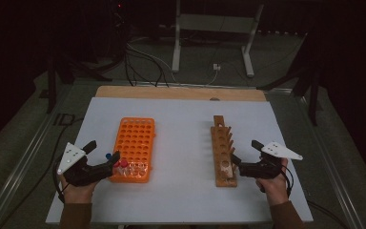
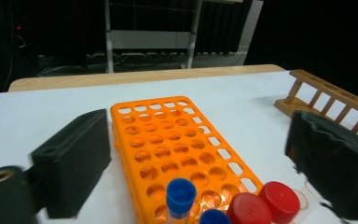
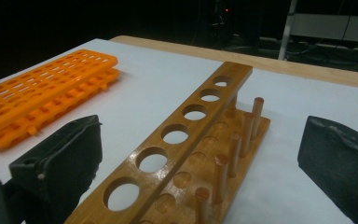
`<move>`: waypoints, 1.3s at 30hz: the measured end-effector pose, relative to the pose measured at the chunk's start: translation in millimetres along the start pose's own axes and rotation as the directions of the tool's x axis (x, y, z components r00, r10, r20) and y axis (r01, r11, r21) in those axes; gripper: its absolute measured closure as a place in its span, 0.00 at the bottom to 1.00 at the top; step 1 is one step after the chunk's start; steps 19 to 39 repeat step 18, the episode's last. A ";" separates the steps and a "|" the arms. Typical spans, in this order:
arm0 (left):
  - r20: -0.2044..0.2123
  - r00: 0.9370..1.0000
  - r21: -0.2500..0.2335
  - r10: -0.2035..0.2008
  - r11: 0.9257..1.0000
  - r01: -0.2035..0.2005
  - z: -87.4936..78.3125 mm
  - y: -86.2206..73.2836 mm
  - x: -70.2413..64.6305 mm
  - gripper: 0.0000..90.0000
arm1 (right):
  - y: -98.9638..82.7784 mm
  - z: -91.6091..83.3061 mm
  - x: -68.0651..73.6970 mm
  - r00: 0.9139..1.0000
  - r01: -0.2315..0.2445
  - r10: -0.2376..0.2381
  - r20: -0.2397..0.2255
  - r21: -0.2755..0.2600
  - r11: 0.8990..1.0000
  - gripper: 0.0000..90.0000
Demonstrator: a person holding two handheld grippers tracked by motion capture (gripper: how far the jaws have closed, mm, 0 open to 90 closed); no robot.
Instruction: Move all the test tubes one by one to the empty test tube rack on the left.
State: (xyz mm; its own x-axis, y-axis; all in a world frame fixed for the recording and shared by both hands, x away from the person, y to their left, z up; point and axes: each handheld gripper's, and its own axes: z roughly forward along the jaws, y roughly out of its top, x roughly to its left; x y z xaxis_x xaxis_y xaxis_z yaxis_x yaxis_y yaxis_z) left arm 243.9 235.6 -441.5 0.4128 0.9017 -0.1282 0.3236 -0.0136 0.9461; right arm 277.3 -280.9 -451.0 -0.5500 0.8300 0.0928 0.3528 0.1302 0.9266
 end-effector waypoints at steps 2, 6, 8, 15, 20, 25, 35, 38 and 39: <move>-0.004 1.000 0.003 -0.010 1.000 0.010 1.6 -0.6 0.4 0.02 | -2.0 -1.6 -0.5 1.000 0.002 -0.002 0.002 -0.006 1.000 0.00; -0.021 1.000 0.008 -0.022 1.000 0.022 2.8 -2.8 2.0 0.01 | -4.6 -4.9 -0.9 1.000 0.017 -0.017 0.014 -0.010 1.000 0.00; -0.025 0.999 0.009 -0.021 1.000 0.022 2.8 -3.9 2.4 0.01 | -5.7 -6.5 -0.9 1.000 0.022 -0.021 0.018 -0.017 1.000 0.00; -0.032 0.999 0.016 -0.003 1.000 0.003 0.2 -5.4 1.8 0.01 | -6.0 -9.8 -3.2 0.999 0.029 -0.028 0.037 -0.024 0.999 0.00; -0.038 0.999 0.011 -0.004 1.000 0.005 -1.8 -5.2 3.3 0.01 | -6.8 -10.1 -5.1 0.999 0.023 -0.022 0.042 -0.025 0.999 0.00; -0.038 0.999 0.011 -0.004 1.000 0.005 -1.8 -5.2 3.3 0.01 | -6.8 -10.1 -5.1 0.999 0.023 -0.022 0.042 -0.025 0.999 0.00; -0.038 0.999 0.011 -0.004 1.000 0.005 -1.8 -5.2 3.3 0.01 | -6.8 -10.1 -5.1 0.999 0.023 -0.022 0.042 -0.025 0.999 0.00; -0.038 0.999 0.011 -0.004 1.000 0.005 -1.8 -5.2 3.3 0.01 | -6.8 -10.1 -5.1 0.999 0.023 -0.022 0.042 -0.025 0.999 0.00; -0.038 0.999 0.011 -0.004 1.000 0.005 -1.8 -5.2 3.3 0.01 | -6.8 -10.1 -5.1 0.999 0.023 -0.022 0.042 -0.025 0.999 0.00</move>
